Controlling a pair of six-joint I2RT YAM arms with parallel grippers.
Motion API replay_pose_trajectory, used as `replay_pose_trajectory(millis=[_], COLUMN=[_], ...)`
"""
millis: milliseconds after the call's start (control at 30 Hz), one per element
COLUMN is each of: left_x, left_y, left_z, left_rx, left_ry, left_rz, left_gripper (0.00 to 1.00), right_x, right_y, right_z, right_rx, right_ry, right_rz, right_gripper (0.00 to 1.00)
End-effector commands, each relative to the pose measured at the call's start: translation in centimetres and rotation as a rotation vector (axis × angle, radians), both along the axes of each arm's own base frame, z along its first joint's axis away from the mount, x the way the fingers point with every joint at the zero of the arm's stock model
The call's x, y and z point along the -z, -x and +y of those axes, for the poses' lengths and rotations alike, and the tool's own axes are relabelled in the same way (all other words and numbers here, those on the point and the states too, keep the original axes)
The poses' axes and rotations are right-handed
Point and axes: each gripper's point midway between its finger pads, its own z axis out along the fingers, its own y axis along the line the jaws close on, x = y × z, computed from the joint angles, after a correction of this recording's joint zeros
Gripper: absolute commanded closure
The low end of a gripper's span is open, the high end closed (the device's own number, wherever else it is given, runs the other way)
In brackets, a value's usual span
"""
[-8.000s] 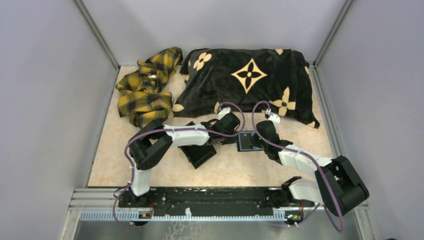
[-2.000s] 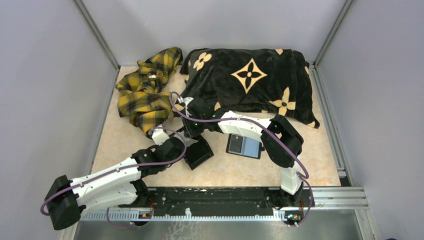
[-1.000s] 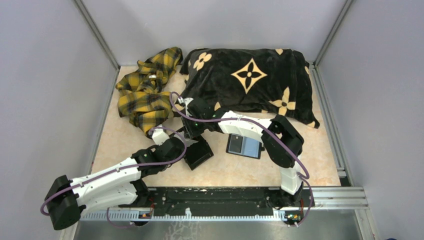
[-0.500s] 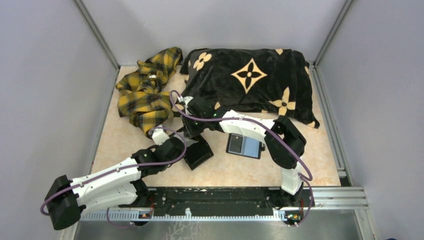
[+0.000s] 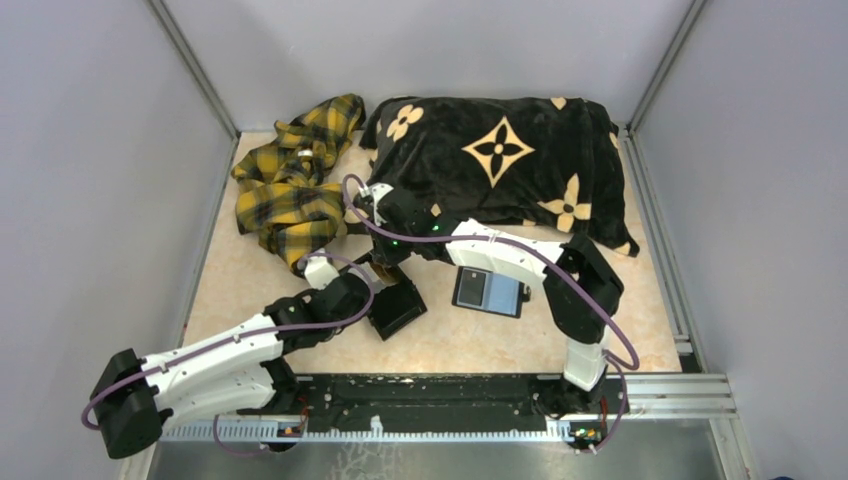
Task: Put the credit cards into the card holder
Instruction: Pick up the credit card from the storage box.
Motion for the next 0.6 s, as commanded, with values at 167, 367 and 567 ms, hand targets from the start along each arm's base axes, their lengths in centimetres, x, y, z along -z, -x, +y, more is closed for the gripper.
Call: replay_pose_trajectory(millis=[167, 367, 567], left_x=[-4.0, -8.5, -13.3], left_y=[-1.6, -3.1, -4.0], left_z=[-0.2, -1.1, -2.6], left_rx=[-0.022, -0.014, 0.008], left_ry=[-0.032, -0.044, 0.006], left_rz=[-0.072, -0.132, -0.168], left_gripper=[0.51, 0.48, 0.46], right_x=[-4.5, -7.1, -9.9], right_y=[-0.9, -1.0, -0.3], right_z=[-1.2, -3.0, -5.1], right_rx=[0.047, 0.081, 0.112], right_ry=[-0.016, -0.050, -0.112], right_rz=[-0.165, -0.257, -0.371], right_gripper=[1.00, 1.00, 1.00])
